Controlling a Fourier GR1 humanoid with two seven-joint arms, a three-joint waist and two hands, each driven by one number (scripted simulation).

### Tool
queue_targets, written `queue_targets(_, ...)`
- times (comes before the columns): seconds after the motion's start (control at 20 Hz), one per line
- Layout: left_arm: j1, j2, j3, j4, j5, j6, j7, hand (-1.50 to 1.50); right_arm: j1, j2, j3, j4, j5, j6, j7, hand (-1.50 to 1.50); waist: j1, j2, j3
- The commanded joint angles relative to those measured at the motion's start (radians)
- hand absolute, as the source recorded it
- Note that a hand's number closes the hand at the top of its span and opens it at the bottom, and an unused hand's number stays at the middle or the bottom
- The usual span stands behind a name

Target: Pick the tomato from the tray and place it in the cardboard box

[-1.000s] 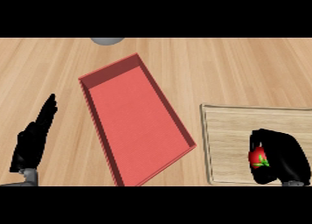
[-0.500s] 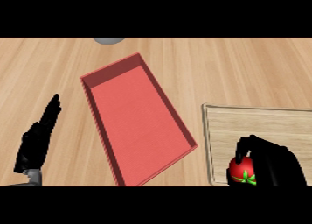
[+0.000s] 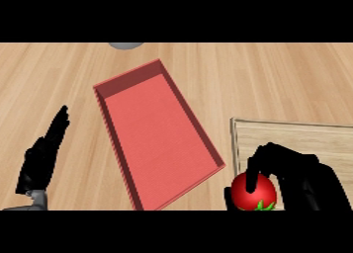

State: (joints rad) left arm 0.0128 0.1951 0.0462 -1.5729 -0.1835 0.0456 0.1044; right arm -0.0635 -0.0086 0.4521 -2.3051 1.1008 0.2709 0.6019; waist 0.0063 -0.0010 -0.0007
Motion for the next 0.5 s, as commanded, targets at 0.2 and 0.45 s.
queue_targets(0.2,-0.009,-0.03,-0.017,0.017,-0.042,0.029,-0.016,0.0,-0.436,0.008,0.037,0.186,-0.147,-0.038,0.317,1.5,0.007,0.001,0.0)
queue_targets(0.45,0.039,0.006,0.014,-0.042,0.003,-0.032,-0.009,0.0,-0.603,0.009,-0.001,0.389,-0.205,-0.104,0.357,1.5,0.008,0.001,0.0)
